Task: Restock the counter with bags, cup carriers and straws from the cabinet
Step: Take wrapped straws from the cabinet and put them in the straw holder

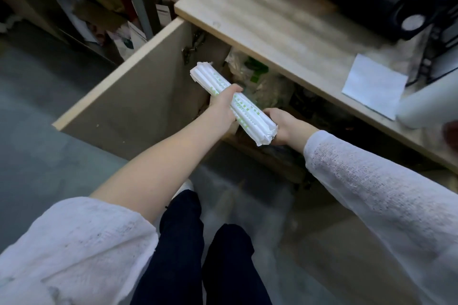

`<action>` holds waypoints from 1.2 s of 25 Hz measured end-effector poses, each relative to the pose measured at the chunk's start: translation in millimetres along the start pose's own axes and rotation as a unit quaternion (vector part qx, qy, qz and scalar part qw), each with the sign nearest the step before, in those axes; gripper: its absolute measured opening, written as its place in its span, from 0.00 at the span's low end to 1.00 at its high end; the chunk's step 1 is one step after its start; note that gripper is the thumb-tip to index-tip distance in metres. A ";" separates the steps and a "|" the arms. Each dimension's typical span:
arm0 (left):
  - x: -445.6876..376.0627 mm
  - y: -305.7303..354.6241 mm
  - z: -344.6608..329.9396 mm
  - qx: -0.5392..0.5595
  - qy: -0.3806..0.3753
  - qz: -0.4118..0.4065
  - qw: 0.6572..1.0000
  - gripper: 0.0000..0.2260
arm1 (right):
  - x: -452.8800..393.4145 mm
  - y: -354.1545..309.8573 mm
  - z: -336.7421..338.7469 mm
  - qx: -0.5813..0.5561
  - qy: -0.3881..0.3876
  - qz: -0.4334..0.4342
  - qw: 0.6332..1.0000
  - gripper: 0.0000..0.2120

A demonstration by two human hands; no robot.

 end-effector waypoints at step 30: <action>358.8 268.3 -242.3 -0.046 -0.199 -0.166 0.965 0.14 | 417.4 -91.6 158.2 -0.179 -0.134 0.169 0.960 0.12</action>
Point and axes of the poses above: each hand's wrist, its own x-axis away from the middle knuckle, its own z-axis out of the back of the hand, y = z × x, the point moved 10 cm from there along -x, towards the middle knuckle, and after that the axes turned 15 degrees about -z, right-handed, at the moved point
